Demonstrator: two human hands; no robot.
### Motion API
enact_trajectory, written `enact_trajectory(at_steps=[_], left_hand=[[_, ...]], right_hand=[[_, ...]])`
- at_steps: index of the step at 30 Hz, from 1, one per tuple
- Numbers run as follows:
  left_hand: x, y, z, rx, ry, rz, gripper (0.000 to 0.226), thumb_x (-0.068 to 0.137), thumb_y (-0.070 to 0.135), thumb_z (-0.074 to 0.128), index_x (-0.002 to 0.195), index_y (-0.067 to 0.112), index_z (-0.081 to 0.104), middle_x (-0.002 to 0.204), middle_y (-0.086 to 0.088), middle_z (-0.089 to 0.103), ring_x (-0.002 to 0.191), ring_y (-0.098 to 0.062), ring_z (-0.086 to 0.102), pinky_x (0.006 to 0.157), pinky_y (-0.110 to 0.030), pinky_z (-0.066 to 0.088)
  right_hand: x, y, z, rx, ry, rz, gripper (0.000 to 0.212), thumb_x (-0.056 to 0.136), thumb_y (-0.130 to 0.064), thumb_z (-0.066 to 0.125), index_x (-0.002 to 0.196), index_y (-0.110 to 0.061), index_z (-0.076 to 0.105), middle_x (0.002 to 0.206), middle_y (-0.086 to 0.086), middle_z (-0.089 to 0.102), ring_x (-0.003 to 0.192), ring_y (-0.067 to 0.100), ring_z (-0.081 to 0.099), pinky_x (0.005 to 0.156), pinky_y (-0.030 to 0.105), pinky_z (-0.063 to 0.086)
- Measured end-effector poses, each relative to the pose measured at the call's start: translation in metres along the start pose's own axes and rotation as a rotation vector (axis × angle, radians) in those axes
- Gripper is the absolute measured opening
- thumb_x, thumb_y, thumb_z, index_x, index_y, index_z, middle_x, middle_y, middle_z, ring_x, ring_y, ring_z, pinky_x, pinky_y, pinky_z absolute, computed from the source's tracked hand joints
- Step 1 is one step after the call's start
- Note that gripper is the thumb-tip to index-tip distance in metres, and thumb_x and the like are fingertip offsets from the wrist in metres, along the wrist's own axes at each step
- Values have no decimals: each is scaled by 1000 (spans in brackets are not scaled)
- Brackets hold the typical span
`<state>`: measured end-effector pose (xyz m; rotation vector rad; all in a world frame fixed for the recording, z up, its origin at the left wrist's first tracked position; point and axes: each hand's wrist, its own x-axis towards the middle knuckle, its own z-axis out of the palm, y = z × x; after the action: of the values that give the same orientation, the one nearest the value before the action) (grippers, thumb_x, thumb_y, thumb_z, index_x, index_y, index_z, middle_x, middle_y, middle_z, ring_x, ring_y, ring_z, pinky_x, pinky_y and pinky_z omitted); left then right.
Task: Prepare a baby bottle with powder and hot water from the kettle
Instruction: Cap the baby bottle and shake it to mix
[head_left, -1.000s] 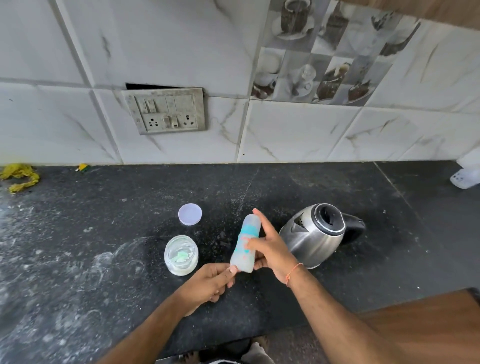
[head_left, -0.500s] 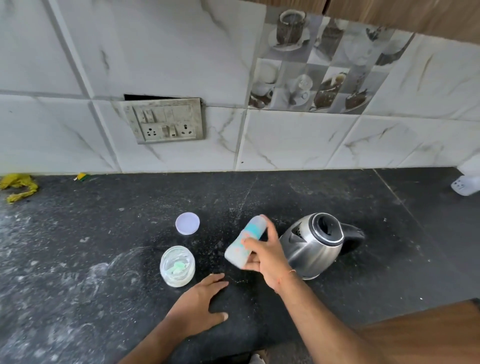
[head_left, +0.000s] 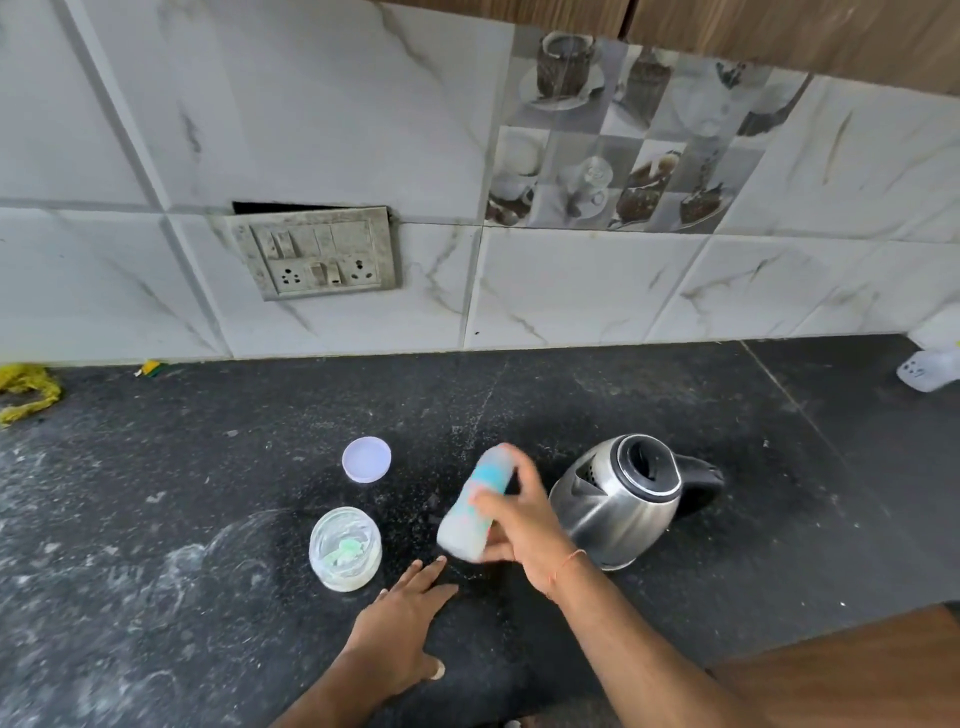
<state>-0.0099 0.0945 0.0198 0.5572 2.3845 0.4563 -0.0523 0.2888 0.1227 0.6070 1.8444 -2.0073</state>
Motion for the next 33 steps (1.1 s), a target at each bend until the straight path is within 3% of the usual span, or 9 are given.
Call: enact_trajectory(at_steps=[5,9,13,17,20,22,25,29,33], left_hand=[[-4,1,2,-51,10,-3,107,92,37,85,174,41,17,183,19,-1,170,-12,-4,136,-52,18],[-1,-1,2,-50,13,-6,105,90,40,86,173,39,23,181,23,-5,170,-10,-4,136,-52,20],[-1,0,6,-55,25,-1,111,89,39,86,174,42,15,181,22,0,170,-14,-4,135,-55,21],[-1,2,2,-54,-5,-8,107,89,37,87,174,37,21,182,20,-7,170,-12,-6,136,-54,18],[-2,-1,1,-20,-39,13,119,85,35,90,175,38,12,184,14,-4,170,-16,-7,135,-58,17],[-2,-5,-2,-13,-43,31,119,83,33,90,174,40,15,182,18,-4,170,-15,-5,133,-51,29],[-2,-5,-6,-25,-38,48,113,82,30,90,173,38,24,181,20,-7,169,-10,-1,125,-36,39],[-3,-5,-7,-30,-29,55,116,83,28,91,174,40,20,183,17,2,169,-12,-1,127,-38,37],[-5,-3,-8,-26,-21,47,113,82,29,92,173,38,25,182,19,-3,169,-10,1,125,-38,40]], right_hand=[[-5,4,5,-54,-58,47,76,92,-11,78,141,-59,46,129,13,67,112,32,76,73,55,69],[-1,3,-2,152,161,-16,69,97,-15,78,141,-57,45,138,10,64,115,37,74,71,55,68],[-9,8,-3,-13,-21,80,78,90,-11,79,140,-62,47,128,14,68,110,32,77,70,52,69],[-6,5,-6,141,140,2,73,98,-12,74,147,-54,41,135,9,63,114,30,73,75,59,68],[-11,4,-3,37,-17,91,80,91,-10,78,142,-61,44,124,12,68,107,29,76,65,48,68],[-10,1,-2,-76,3,28,79,91,-10,79,142,-61,46,124,11,69,107,30,77,66,49,69],[-4,-2,-9,157,182,-16,73,99,-11,74,148,-54,41,130,7,65,113,30,74,75,59,68],[-11,3,-3,-13,13,81,81,90,-9,80,141,-62,47,124,13,69,108,30,77,68,50,69],[-6,6,-4,151,180,6,75,98,-9,75,147,-55,41,136,9,63,114,29,72,74,60,68]])
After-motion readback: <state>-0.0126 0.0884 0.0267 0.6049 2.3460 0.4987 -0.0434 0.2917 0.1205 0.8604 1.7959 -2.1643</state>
